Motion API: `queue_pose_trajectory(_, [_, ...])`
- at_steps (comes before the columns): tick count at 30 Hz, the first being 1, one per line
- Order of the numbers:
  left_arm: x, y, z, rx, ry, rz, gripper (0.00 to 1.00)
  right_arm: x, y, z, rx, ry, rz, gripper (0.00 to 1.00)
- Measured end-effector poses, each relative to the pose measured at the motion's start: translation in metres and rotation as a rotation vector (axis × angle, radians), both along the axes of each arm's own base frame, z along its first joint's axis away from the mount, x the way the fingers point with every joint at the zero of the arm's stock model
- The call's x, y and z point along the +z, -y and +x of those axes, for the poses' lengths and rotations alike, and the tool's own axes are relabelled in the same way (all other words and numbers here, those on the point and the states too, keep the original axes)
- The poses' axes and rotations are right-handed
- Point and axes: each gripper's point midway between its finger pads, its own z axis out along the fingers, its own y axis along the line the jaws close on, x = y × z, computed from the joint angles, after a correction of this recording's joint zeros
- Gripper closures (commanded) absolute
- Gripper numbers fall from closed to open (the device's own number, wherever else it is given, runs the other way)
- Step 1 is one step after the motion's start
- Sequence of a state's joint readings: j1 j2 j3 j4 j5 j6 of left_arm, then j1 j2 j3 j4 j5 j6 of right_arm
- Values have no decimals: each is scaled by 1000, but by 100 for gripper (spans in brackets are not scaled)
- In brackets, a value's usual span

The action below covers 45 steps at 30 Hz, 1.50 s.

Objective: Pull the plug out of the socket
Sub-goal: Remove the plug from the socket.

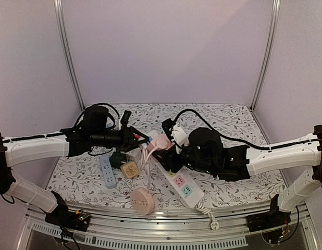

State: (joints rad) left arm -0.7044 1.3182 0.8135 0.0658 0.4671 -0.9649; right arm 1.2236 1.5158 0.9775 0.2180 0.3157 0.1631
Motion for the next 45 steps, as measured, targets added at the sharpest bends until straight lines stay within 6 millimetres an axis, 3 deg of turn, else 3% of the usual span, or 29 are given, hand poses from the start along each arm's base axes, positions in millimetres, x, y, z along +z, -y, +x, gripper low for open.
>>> queue_pose_trajectory(10, [-2, -1, 1, 6, 7, -2, 88, 0, 2, 2, -22, -12, 11, 94])
queue_pose_trajectory(26, [-4, -2, 3, 14, 32, 8, 92, -3, 6, 11, -18, -129, 93, 97])
queue_pose_trajectory(45, [-5, -4, 5, 29, 26, 1, 95, 4, 4, -4, -69, 3, 35, 100])
